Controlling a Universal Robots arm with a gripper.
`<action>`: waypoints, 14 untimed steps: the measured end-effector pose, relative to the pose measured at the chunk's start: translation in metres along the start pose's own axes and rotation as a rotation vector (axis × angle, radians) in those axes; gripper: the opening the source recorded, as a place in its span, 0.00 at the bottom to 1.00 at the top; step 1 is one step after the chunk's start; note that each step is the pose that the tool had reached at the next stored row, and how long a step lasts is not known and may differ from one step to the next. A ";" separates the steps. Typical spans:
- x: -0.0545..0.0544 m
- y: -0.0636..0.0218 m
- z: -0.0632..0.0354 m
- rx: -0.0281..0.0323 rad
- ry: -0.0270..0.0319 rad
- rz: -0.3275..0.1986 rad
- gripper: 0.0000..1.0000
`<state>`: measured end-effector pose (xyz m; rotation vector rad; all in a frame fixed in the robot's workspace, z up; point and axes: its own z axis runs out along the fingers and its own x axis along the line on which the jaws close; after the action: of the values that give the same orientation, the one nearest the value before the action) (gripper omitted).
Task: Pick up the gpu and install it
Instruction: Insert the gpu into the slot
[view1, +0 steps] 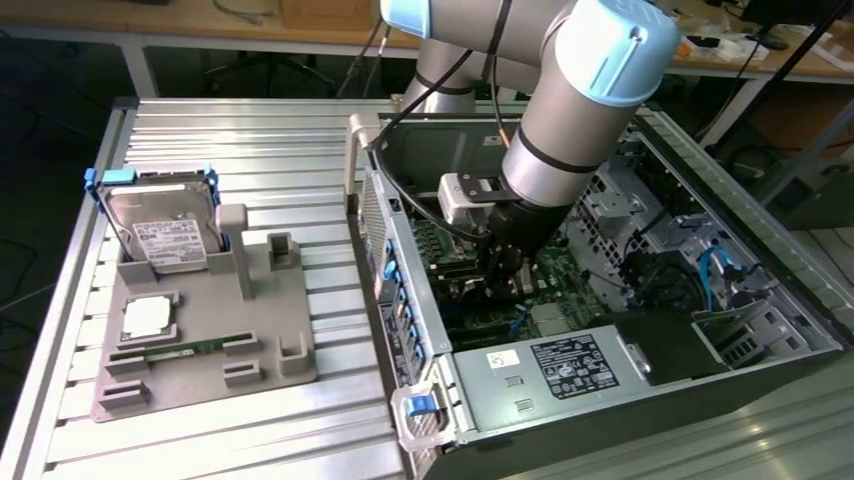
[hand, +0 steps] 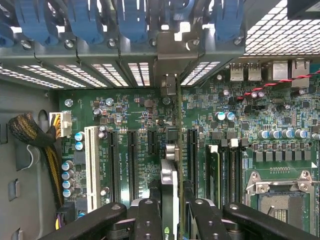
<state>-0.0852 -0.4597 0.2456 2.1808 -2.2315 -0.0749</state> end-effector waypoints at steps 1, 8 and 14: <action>0.000 0.0000 0.0000 0.0000 0.0000 0.000 0.27; 0.000 0.0000 0.0000 0.0000 0.0000 0.000 0.27; 0.000 0.0000 0.0000 0.0000 0.0000 0.000 0.27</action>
<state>-0.0852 -0.4597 0.2456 2.1808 -2.2316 -0.0749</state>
